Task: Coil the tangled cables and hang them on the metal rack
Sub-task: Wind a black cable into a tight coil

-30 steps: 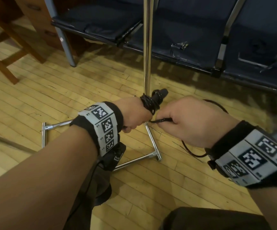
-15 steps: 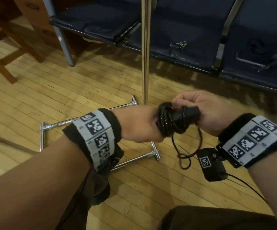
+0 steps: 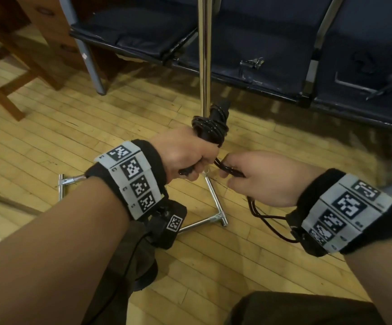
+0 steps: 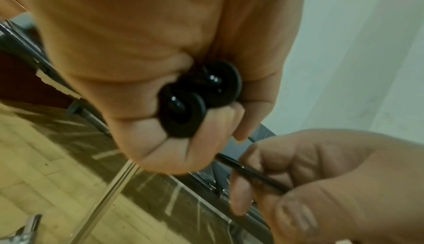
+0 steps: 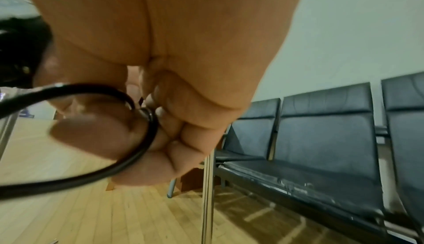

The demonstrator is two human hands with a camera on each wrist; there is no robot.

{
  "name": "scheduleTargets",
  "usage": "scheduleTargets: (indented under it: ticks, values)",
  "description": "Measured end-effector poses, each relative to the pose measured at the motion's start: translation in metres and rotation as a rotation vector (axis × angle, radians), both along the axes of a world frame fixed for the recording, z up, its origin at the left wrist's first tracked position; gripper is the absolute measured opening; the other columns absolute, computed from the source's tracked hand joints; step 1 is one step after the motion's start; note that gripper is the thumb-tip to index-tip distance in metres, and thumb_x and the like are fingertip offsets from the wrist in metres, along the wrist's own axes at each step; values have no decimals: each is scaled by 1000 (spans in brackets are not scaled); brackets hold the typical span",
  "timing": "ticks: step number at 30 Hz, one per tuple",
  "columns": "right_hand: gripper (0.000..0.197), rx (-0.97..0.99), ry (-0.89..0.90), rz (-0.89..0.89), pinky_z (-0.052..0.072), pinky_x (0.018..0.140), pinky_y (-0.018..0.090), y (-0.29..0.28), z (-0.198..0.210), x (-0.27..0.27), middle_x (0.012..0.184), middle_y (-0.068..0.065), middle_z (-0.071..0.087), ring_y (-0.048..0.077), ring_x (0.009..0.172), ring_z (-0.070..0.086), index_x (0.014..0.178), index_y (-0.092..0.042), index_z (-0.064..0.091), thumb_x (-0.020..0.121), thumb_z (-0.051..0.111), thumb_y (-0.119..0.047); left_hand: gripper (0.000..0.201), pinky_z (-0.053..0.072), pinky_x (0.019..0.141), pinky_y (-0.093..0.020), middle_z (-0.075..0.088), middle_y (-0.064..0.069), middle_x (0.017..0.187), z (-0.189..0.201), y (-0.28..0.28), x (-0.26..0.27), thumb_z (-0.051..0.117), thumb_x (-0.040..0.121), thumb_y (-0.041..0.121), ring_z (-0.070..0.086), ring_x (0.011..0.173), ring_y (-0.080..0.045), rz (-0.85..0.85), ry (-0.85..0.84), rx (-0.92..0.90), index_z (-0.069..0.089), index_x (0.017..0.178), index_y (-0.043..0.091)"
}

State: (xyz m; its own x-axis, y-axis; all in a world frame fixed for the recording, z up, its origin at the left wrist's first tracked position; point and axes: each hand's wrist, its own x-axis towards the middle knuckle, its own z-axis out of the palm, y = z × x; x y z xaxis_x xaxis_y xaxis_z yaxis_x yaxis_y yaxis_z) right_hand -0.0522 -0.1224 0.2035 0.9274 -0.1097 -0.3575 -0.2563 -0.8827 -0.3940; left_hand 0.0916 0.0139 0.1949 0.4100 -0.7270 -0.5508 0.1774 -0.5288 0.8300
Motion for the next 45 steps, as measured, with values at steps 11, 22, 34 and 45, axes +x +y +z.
scheduleTargets:
  ticks: [11,22,34,45]
  values:
    - [20,-66,-223,42,43,62,17,11,30,-10,79,-20,59,-3,74,56,99,-44,60,96,40,-46,12,46,69,-24,66,-2,97,-11,-10,-37,52,108,21,58,78,-13,-786,-887,569,64,111,20]
    - [17,591,-77,-356,50,57,22,-29,-8,-11,82,12,62,20,65,54,104,-14,70,102,55,-7,8,56,56,-25,68,4,70,6,3,-18,75,96,23,64,56,-13,-542,-422,39,69,97,28]
    - [28,313,-90,-274,39,63,32,6,-15,9,75,-1,53,12,61,47,115,-11,67,106,49,-30,19,44,54,-32,60,-1,64,-1,-10,-6,66,94,24,53,56,-18,-16,-486,179,66,79,13]
    - [73,656,-239,-639,46,55,35,23,-24,8,52,-10,47,8,44,46,91,-15,72,86,48,-83,31,46,75,-31,52,0,98,-7,-18,-33,54,104,16,53,79,-15,-396,-1064,305,56,134,11]
